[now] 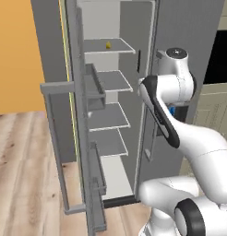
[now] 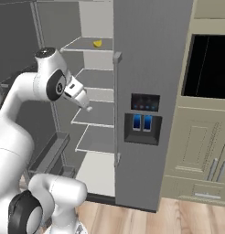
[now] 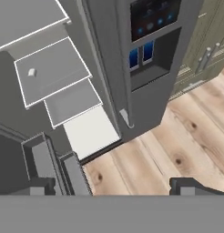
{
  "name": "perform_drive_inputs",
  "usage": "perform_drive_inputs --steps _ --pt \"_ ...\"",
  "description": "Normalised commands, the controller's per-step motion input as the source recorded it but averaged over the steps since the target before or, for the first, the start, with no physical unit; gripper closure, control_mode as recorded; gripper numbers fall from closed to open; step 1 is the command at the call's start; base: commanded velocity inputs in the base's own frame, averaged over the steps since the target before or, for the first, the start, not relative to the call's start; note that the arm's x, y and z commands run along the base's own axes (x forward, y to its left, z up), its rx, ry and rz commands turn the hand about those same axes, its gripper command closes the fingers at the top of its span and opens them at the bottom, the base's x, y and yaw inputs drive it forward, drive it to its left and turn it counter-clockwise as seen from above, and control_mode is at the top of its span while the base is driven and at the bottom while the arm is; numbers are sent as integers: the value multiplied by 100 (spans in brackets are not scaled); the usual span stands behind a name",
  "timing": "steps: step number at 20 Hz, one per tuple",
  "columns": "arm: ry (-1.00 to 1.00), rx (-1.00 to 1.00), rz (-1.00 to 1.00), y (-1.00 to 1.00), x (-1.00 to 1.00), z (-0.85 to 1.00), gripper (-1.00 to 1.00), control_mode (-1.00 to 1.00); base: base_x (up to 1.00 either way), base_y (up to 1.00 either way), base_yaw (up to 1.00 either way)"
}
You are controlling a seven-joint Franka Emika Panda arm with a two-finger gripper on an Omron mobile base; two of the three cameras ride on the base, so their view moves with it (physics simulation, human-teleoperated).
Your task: Take the lemon wedge from the fridge and place it on the plate with fish on the dining counter.
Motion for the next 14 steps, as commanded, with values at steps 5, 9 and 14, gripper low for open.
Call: perform_drive_inputs --steps 5,9,14 --pt "0 0 0 0 0 0 -100 100 29 62 -1" --pt "0 0 0 0 0 0 -100 100 39 -22 28" --pt "0 0 0 0 0 0 -100 100 1 -59 10"
